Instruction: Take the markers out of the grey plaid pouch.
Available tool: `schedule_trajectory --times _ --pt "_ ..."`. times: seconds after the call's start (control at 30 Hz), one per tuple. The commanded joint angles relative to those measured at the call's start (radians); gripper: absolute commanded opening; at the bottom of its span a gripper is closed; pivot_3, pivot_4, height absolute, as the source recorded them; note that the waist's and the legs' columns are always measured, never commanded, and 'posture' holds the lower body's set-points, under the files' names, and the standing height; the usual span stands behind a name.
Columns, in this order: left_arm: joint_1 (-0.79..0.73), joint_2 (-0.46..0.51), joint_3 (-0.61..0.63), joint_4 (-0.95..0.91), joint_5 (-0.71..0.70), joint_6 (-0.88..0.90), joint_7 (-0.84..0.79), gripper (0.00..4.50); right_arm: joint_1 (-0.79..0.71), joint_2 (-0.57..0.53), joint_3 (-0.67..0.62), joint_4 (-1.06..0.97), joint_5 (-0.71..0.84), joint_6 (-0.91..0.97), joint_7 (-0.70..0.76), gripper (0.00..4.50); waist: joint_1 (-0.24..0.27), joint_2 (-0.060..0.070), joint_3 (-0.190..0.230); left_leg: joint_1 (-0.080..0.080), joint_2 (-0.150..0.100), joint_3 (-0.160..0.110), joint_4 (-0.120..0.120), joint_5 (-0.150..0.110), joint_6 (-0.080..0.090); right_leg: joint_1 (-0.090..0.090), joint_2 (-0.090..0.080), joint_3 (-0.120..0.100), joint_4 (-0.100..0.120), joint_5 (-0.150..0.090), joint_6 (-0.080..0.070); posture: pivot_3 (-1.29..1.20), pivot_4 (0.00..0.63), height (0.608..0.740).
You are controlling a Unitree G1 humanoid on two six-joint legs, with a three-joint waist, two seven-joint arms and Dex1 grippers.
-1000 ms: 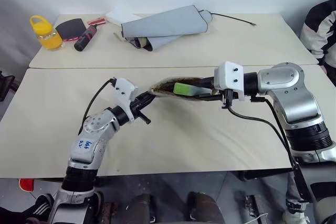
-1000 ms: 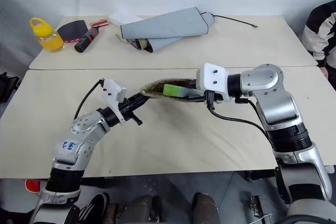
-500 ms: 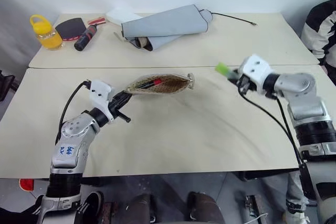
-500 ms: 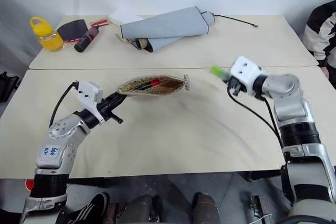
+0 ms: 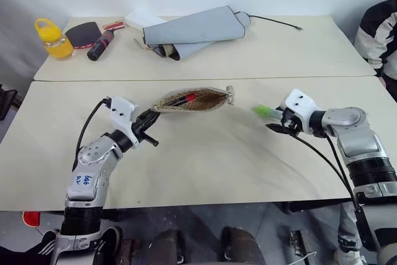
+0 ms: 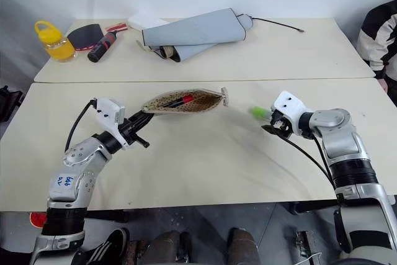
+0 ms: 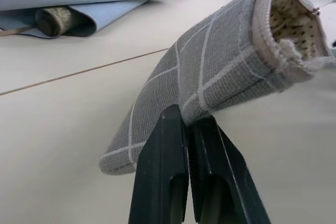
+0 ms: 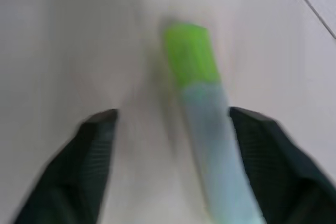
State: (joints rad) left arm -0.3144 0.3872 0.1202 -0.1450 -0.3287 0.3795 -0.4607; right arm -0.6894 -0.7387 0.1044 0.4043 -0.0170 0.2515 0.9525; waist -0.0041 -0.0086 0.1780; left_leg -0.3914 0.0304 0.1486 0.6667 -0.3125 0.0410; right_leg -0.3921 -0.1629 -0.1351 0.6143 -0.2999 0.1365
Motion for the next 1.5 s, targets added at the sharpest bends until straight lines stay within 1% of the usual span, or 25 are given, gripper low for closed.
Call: schedule_trajectory --times 0.03,0.13,0.17,0.2,0.23,0.33,0.43,0.5,0.6,0.7,0.8,0.87,0.9,0.93,0.97,1.0,1.07,1.1,1.2,1.3,1.33,1.47,1.5 --pt "-0.012 -0.01 -0.015 -0.044 -0.021 -0.001 -0.02 0.0 -0.064 0.026 -0.088 -0.109 0.088 0.004 -0.019 3.79 0.0 0.0 0.0 0.0 0.0 0.0 0.0 0.0 0.0 0.0 0.0 0.0 0.0 0.0 0.0 0.0 0.15 0.74" --pt "-0.028 -0.024 -0.024 -0.052 -0.039 0.03 -0.022 0.0 -0.116 0.08 -0.123 -0.237 0.204 0.071 0.012 3.79 -0.006 0.0 0.0 0.0 0.0 0.0 0.0 0.0 0.0 -0.001 0.0 0.001 0.0 0.0 0.0 0.0 0.15 0.74" --pt "-0.036 -0.027 -0.025 -0.053 -0.042 0.041 -0.022 0.0 -0.126 0.085 -0.117 -0.27 0.215 0.081 0.02 3.39 -0.007 0.0 0.0 0.0 0.001 0.0 0.0 0.0 0.0 -0.001 0.0 0.0 0.001 0.0 0.0 0.0 0.15 0.74" --pt "-0.04 -0.028 -0.026 -0.055 -0.044 0.048 -0.021 0.0 -0.131 0.086 -0.112 -0.293 0.22 0.09 0.023 3.16 -0.006 0.0 0.0 0.0 0.001 0.0 0.0 0.0 0.0 -0.001 0.0 0.0 0.002 0.0 0.0 0.0 0.15 0.74" --pt "-0.047 -0.031 -0.027 -0.058 -0.051 0.068 -0.018 0.0 -0.136 0.085 -0.102 -0.324 0.232 0.097 0.037 2.83 -0.005 0.0 0.0 0.0 0.001 -0.001 0.0 0.0 -0.001 -0.001 0.0 0.0 0.003 0.0 0.0 0.0 0.15 0.74" --pt "-0.068 -0.044 -0.018 -0.063 -0.084 0.125 -0.002 0.0 -0.15 0.094 -0.066 -0.427 0.278 0.123 0.083 1.74 0.004 0.0 0.0 0.0 0.0 -0.002 0.0 0.0 -0.001 -0.001 0.0 0.0 0.004 0.0 0.0 0.0 0.15 0.74" --pt "-0.087 -0.048 -0.004 -0.099 -0.164 0.256 0.008 0.0 -0.141 0.084 0.031 -0.511 0.234 0.07 0.143 0.68 0.002 0.0 0.0 0.0 -0.001 -0.002 0.0 0.0 0.0 -0.001 -0.001 0.0 0.003 0.0 0.0 0.0 0.15 0.74" --pt "-0.105 -0.049 0.007 -0.12 -0.205 0.33 0.022 0.0 -0.145 0.07 0.077 -0.521 0.2 0.04 0.176 0.04 0.002 0.0 0.0 0.0 0.0 -0.002 0.0 0.0 0.0 -0.001 0.0 0.0 0.004 0.0 0.0 0.0 0.15 0.74" --pt "-0.127 -0.025 -0.005 -0.165 -0.261 0.453 0.016 0.0 -0.172 0.059 0.136 -0.432 0.096 -0.071 0.166 0.04 0.001 0.0 0.0 0.0 -0.001 -0.002 0.001 0.0 0.0 -0.001 0.0 0.0 0.004 0.0 0.0 0.0 0.15 0.74" --pt "-0.133 0.015 -0.05 -0.205 -0.263 0.526 0.001 0.0 -0.2 0.041 0.185 -0.339 0.0 -0.184 0.168 0.04 -0.002 0.0 0.0 0.0 -0.001 -0.001 0.001 0.0 0.0 -0.001 0.0 0.0 0.004 0.0 0.0 0.0 0.15 0.74" --pt "-0.14 0.031 -0.069 -0.24 -0.31 0.617 -0.011 0.0 -0.217 0.012 0.226 -0.278 -0.063 -0.26 0.211 0.04 -0.001 -0.001 0.0 0.0 -0.001 -0.001 0.001 0.0 -0.001 -0.001 0.0 0.001 0.004 0.0 0.0 0.0 0.15 0.74" --pt "-0.136 0.039 -0.086 -0.259 -0.342 0.671 -0.027 0.0 -0.22 0.002 0.239 -0.284 -0.051 -0.229 0.274 0.04 -0.001 -0.001 0.0 0.0 0.0 -0.002 0.001 0.0 -0.001 -0.001 0.0 0.001 0.004 0.0 0.0 0.0 0.15 0.74" --pt "-0.136 0.027 -0.081 -0.265 -0.366 0.697 -0.025 0.0 -0.217 -0.009 0.246 -0.307 -0.035 -0.188 0.32 0.04 -0.001 -0.001 0.0 0.0 0.0 -0.002 0.001 0.0 -0.001 -0.001 0.0 0.0 0.004 0.0 0.0 0.0 0.15 0.74" --pt "-0.14 0.007 -0.066 -0.266 -0.398 0.726 -0.016 0.0 -0.212 -0.02 0.252 -0.336 -0.015 -0.134 0.367 0.04 0.0 0.0 0.0 0.0 0.0 -0.002 0.001 0.0 -0.001 -0.001 0.0 0.0 0.004 0.0 0.0 0.0 0.15 0.74" --pt "-0.147 -0.013 -0.047 -0.264 -0.43 0.748 -0.009 0.0 -0.207 -0.035 0.258 -0.383 0.014 -0.017 0.417 0.04 0.001 0.0 0.0 0.0 0.0 -0.002 0.001 0.0 -0.001 -0.001 0.0 0.0 0.004 0.0 0.0 0.0 0.15 0.74" --pt "-0.153 -0.024 -0.035 -0.264 -0.451 0.762 -0.006 0.0 -0.205 -0.05 0.267 -0.412 0.014 0.029 0.449 0.04 0.002 -0.001 0.0 0.0 0.0 -0.002 0.001 0.0 -0.001 -0.001 0.0 0.0 0.004 0.0 0.0 0.0 0.15 0.74" --pt "-0.17 -0.05 -0.003 -0.255 -0.505 0.815 0.009 0.0 -0.23 -0.033 0.27 -0.438 0.018 0.107 0.453 0.04 0.001 -0.001 0.001 0.0 0.0 -0.003 0.002 0.0 -0.001 0.0 0.0 0.0 0.004 0.0 0.0 0.0 0.15 0.74" --pt "-0.173 -0.049 -0.005 -0.248 -0.511 0.831 0.01 0.0 -0.236 -0.031 0.275 -0.447 0.015 0.127 0.457 0.04 0.001 -0.001 0.001 0.0 0.0 -0.003 0.002 0.0 -0.001 0.0 0.0 0.0 0.004 0.0 0.0 0.0 0.15 0.74" --pt "-0.145 -0.042 -0.05 -0.174 -0.463 0.799 -0.01 0.0 -0.244 -0.004 0.303 -0.415 -0.025 0.124 0.431 0.04 -0.001 -0.001 0.001 0.001 0.0 -0.002 0.002 0.0 -0.001 0.0 0.0 0.001 0.004 0.0 0.0 0.0 0.15 0.74" --pt "-0.158 -0.065 -0.047 -0.084 -0.443 0.757 -0.013 0.0 -0.231 0.029 0.345 -0.302 -0.122 0.016 0.342 0.04 -0.002 -0.001 0.001 0.001 0.0 -0.002 0.002 0.001 -0.001 0.0 0.0 0.001 0.005 0.0 0.0 0.0 0.15 0.74" --pt "-0.164 -0.058 -0.063 -0.062 -0.419 0.731 -0.021 0.0 -0.223 0.028 0.354 -0.282 -0.137 -0.002 0.337 0.04 -0.002 -0.001 0.001 0.001 0.0 -0.002 0.002 0.001 -0.001 0.0 0.0 0.001 0.005 0.0 0.0 0.0 0.15 0.74" --pt "-0.172 -0.046 -0.091 -0.028 -0.394 0.69 -0.045 0.0 -0.218 0.036 0.354 -0.27 -0.144 -0.007 0.341 0.04 0.0 -0.001 0.0 0.001 -0.001 -0.002 0.002 0.001 -0.001 0.0 0.0 0.001 0.004 0.0 0.0 0.0 0.15 0.74" --pt "-0.174 -0.057 -0.086 -0.026 -0.399 0.689 -0.04 0.0 -0.215 0.038 0.346 -0.281 -0.132 0.015 0.349 0.04 0.0 -0.001 0.0 0.001 -0.001 -0.002 0.002 0.001 -0.001 0.0 0.0 0.001 0.004 0.0 0.0 0.0 0.15 0.74"
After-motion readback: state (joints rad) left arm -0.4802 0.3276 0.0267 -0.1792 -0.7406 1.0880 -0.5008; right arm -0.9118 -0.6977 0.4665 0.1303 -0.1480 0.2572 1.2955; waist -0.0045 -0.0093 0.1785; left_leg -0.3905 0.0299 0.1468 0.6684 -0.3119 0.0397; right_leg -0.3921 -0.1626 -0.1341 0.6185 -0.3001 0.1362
